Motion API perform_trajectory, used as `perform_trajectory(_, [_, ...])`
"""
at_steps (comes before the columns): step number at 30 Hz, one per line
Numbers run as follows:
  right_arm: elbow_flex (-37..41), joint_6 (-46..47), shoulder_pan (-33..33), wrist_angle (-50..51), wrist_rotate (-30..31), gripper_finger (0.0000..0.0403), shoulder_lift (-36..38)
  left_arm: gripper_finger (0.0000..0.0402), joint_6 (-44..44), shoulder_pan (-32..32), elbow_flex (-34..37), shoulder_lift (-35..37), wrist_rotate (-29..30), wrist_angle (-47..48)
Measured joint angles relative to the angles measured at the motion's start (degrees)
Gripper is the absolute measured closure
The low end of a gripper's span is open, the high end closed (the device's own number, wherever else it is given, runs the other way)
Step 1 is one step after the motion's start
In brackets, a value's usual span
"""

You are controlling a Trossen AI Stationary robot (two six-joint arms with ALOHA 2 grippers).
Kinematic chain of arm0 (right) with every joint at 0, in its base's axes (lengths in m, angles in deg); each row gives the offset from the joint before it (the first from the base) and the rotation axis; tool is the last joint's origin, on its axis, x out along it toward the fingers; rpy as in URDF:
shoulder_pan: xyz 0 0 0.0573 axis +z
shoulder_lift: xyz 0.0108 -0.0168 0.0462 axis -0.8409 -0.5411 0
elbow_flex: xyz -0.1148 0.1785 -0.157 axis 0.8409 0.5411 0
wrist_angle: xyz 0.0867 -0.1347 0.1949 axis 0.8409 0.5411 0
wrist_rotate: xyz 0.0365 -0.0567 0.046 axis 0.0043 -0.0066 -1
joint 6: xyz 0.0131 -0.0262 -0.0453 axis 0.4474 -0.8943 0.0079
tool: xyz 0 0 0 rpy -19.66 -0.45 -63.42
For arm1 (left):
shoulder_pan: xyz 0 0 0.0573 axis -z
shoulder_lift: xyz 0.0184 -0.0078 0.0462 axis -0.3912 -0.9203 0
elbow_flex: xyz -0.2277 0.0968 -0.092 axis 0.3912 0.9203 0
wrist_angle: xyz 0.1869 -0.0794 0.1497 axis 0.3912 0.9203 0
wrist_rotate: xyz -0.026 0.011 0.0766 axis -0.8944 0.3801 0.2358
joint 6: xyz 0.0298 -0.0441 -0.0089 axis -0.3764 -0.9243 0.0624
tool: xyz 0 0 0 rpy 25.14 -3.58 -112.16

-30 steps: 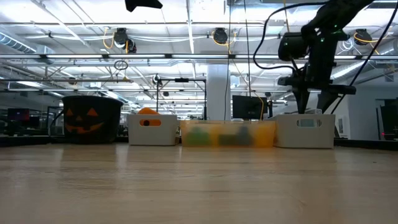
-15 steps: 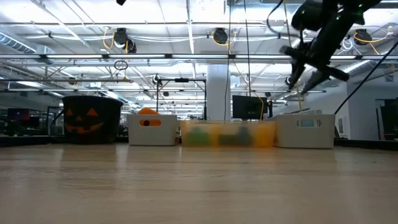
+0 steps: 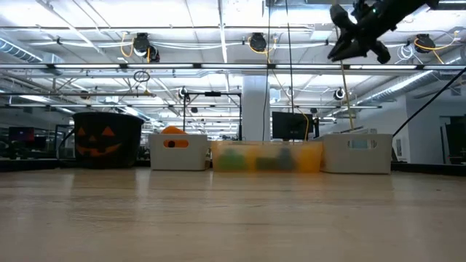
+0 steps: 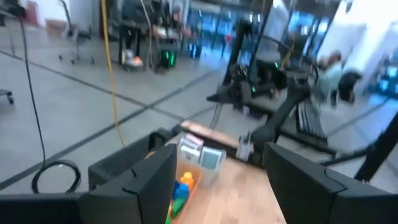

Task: Pick & Place Toys
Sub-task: Return to Home Position

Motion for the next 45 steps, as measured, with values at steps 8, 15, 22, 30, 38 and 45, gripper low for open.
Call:
perform_trajectory(8, [0.0,-7.9,6.6,-4.3,4.2,0.0400,0.7,0.0156,-9.7,-2.7,16.4,12.6,1.0,-10.8])
perform_trajectory(15, [0.0,-12.7,11.0,-3.9,4.3,0.0402,4.1,0.0164,-9.3,-4.2,20.5,16.9,1.0,-10.4])
perform_trajectory(22, [4.8,-14.0,14.7,-11.2,0.8,0.0402,9.5,0.0253,-6.2,-5.6,21.6,17.2,-0.8,-8.3])
perform_trajectory(30, [21.7,-12.8,18.6,-37.6,-5.7,0.0403,17.1,0.0358,-5.1,-5.8,23.3,17.5,-1.2,-8.2])
perform_trajectory(38, [29.0,-11.9,20.0,-41.0,-15.5,0.0403,19.5,0.0386,-3.5,-5.8,26.8,19.2,-4.4,-8.5])
perform_trajectory(45, [32.0,-12.3,19.9,-41.6,-15.7,0.0403,25.5,0.0393,-4.3,-5.8,30.4,22.1,-5.3,-8.6])
